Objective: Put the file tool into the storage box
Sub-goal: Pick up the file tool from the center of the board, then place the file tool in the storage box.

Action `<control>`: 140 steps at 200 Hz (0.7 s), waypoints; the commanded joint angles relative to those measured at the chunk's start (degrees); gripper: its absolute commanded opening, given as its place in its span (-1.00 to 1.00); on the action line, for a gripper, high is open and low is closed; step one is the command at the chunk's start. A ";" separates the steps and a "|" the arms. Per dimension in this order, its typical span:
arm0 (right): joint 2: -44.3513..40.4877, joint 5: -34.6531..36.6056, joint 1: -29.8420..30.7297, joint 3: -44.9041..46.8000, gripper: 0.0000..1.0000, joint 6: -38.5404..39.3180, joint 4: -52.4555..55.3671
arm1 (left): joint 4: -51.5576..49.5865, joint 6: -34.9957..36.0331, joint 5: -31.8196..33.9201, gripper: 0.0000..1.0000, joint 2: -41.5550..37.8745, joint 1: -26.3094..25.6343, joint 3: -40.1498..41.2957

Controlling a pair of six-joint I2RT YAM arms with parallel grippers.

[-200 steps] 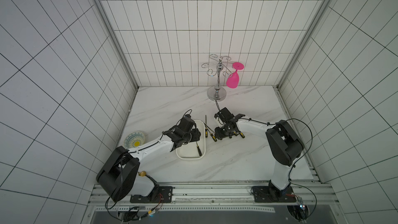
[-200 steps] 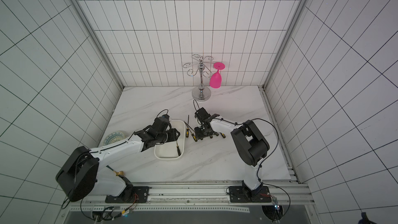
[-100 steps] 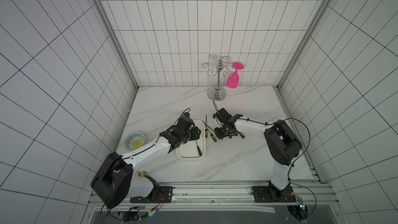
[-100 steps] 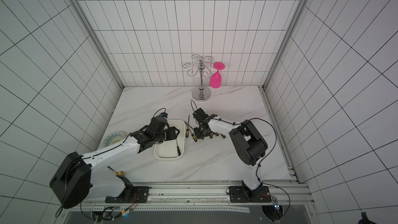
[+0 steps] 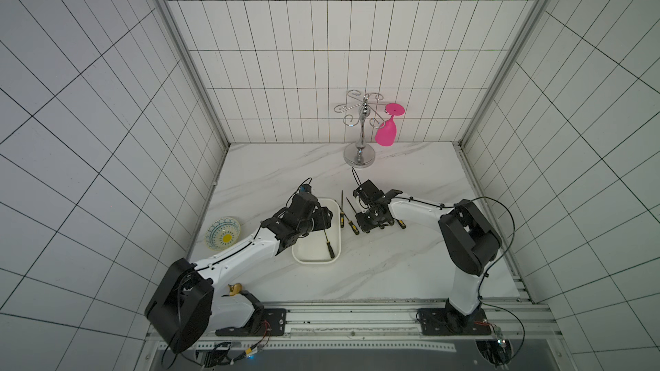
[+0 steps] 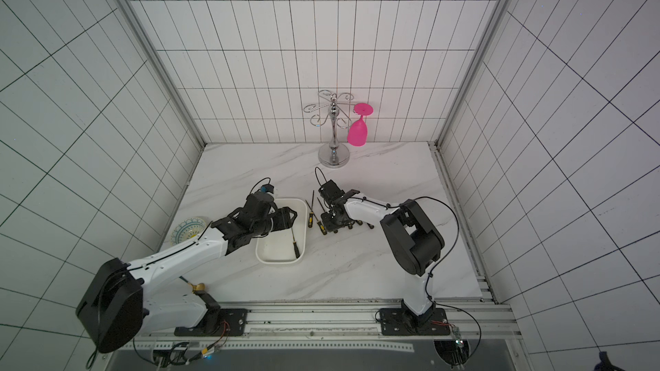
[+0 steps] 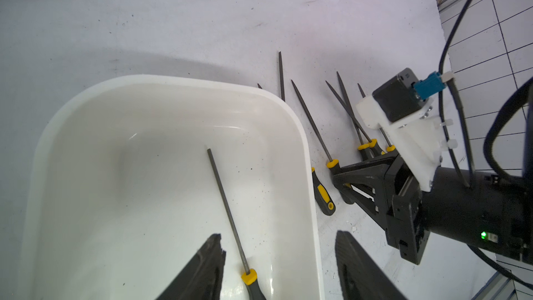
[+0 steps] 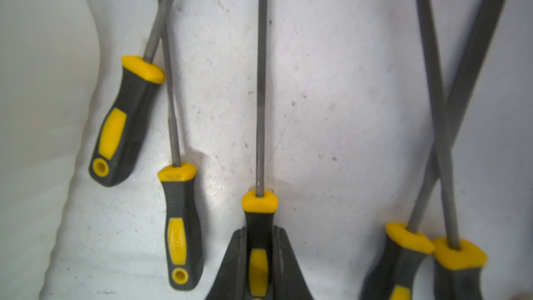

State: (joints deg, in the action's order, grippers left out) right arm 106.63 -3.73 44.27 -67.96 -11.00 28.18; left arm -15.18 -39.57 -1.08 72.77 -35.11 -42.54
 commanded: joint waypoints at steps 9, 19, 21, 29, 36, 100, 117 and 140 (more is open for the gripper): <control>-6.20 -5.06 0.30 0.63 -1.00 -0.19 2.35 | 3.74 -1.86 -1.24 0.42 -0.88 0.69 -0.35; -7.47 -7.53 0.29 0.71 -1.00 -0.58 1.82 | 4.72 -2.42 -2.09 0.43 -0.66 0.81 -0.24; -7.73 -7.99 0.36 0.70 -1.00 -0.64 1.75 | 4.85 -2.50 -2.22 0.43 -0.60 0.83 -0.21; -8.46 -9.71 0.38 0.71 -1.00 -0.77 1.57 | 5.51 -2.85 -2.75 0.43 -0.36 0.93 -0.19; -9.25 -10.95 0.46 0.64 -1.00 -0.70 1.46 | 6.04 -3.03 -3.16 0.43 -0.14 1.01 -0.26; -13.04 -18.04 2.39 -0.44 -1.00 1.54 1.75 | 14.29 -4.91 -8.60 0.45 3.19 1.29 -1.35; -13.58 -18.47 2.74 -1.57 -1.00 1.86 2.39 | 15.34 -5.14 -9.86 0.44 4.91 1.28 -2.30; -14.41 -18.75 2.92 -2.50 -1.00 1.89 2.58 | 16.63 -5.67 -11.19 0.44 7.29 1.28 -3.29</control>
State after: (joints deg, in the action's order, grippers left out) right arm 94.80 -20.80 46.65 -68.03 -10.04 29.71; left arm -2.46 -44.47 -9.61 77.97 -34.04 -43.42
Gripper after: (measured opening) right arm 0.146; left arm 0.722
